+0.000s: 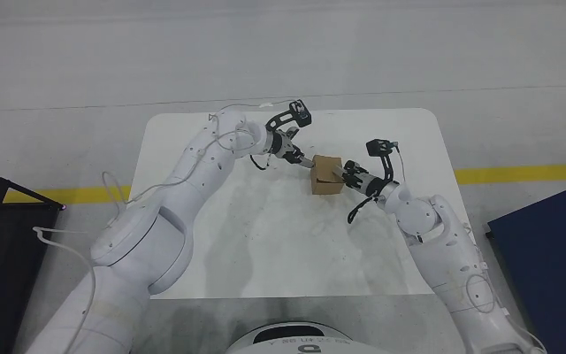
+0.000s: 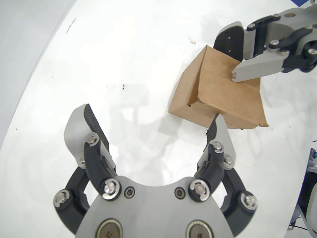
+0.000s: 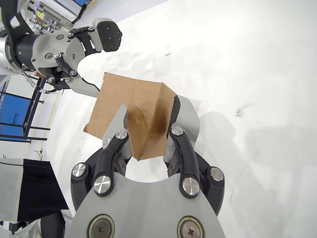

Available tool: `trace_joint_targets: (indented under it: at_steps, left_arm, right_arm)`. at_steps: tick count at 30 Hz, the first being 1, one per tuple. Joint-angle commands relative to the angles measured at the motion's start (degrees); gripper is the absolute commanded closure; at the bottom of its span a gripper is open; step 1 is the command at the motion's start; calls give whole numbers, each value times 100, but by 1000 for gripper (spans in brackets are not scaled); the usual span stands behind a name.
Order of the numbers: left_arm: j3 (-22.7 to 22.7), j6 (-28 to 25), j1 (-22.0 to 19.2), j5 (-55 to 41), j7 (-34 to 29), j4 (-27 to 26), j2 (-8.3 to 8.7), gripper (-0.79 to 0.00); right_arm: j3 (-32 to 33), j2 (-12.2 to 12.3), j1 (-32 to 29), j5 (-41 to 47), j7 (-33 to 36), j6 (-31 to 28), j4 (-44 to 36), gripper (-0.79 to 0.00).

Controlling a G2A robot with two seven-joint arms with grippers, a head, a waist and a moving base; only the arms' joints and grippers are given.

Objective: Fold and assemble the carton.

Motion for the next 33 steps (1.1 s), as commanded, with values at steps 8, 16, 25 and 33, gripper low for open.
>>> trace_joint_targets:
  at_steps: [8,16,25,33]
  left_arm:
    - [-13,-53,-38,49,-11,31,-40,-785]
    - [-29,-113,-70,83,-13,70,-73,-785]
    - [-72,-108,-114,109,-106,189,-78,-785]
    - [-94,-98,-77,123,-155,196,-90,-785]
  right_arm:
    - [-21,-1,-13,102,-54,-42,-64,-360]
    - [-37,0,-28,191,-49,-37,-122,-345]
    - [-117,-6,7,95,-127,-5,-6,-329]
    - [-154,-5,24,44,-173,-42,-2,-314]
